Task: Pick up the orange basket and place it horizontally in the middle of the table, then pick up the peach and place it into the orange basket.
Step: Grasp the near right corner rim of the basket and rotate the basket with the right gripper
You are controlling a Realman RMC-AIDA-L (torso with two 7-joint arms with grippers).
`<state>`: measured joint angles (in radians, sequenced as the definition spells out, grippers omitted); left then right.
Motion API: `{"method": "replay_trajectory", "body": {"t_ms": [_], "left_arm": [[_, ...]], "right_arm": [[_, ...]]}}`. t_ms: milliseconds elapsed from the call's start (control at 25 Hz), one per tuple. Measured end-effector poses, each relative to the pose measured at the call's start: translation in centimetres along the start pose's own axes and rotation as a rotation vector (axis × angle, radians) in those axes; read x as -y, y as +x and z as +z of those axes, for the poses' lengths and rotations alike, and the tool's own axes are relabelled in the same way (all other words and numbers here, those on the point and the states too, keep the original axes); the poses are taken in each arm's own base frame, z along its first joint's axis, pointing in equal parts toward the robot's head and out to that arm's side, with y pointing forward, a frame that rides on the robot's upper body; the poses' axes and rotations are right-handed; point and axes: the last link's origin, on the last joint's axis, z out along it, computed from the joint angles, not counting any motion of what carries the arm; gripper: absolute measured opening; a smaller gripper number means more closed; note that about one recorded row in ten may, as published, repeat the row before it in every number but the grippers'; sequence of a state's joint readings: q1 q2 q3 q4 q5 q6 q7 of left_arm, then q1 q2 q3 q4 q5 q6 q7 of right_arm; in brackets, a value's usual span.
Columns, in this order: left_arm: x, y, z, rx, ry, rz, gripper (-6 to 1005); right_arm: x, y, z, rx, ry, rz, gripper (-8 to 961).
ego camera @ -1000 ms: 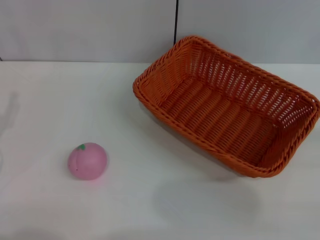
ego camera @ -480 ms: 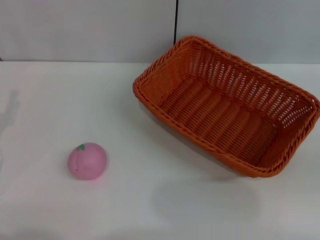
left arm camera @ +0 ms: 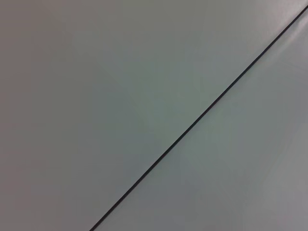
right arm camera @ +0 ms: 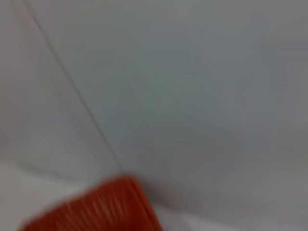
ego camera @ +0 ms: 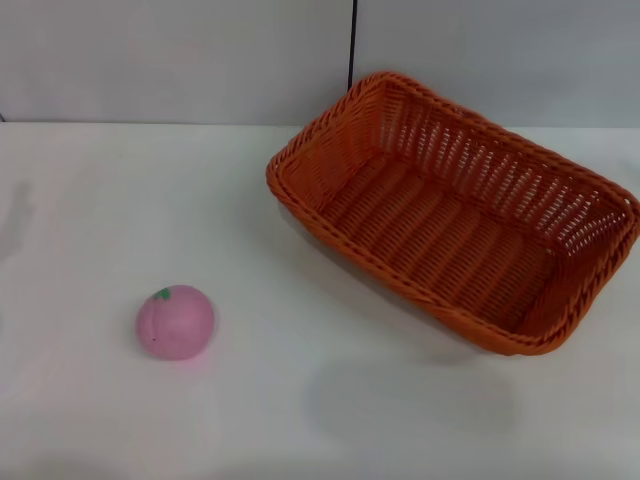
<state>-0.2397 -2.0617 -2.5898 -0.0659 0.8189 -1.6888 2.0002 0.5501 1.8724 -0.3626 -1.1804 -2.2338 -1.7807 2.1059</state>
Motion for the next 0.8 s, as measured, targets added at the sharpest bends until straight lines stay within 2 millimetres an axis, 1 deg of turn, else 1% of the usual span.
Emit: {"method": "replay_trajectory", "body": {"t_ms": [120,280,560,800], "left_arm": [[-0.1,0.0,0.0,0.003,-0.005,-0.001,832],[-0.1,-0.1,0.0,0.005,-0.006,-0.001,832],[-0.1,-0.1,0.0,0.005,-0.006,-0.002,832],[-0.1,-0.2,-0.1,0.010,-0.006,-0.005,832]], "right_arm": [[-0.2,-1.3,1.4,-0.161,0.039,-0.042,641],[-0.6,-1.9,3.9,-0.323,0.073,-0.101,636],[-1.8,-1.9,6.7,-0.417,0.074,-0.170,625],[-2.2,-0.7,8.6,-0.482,0.043,-0.182,617]]}}
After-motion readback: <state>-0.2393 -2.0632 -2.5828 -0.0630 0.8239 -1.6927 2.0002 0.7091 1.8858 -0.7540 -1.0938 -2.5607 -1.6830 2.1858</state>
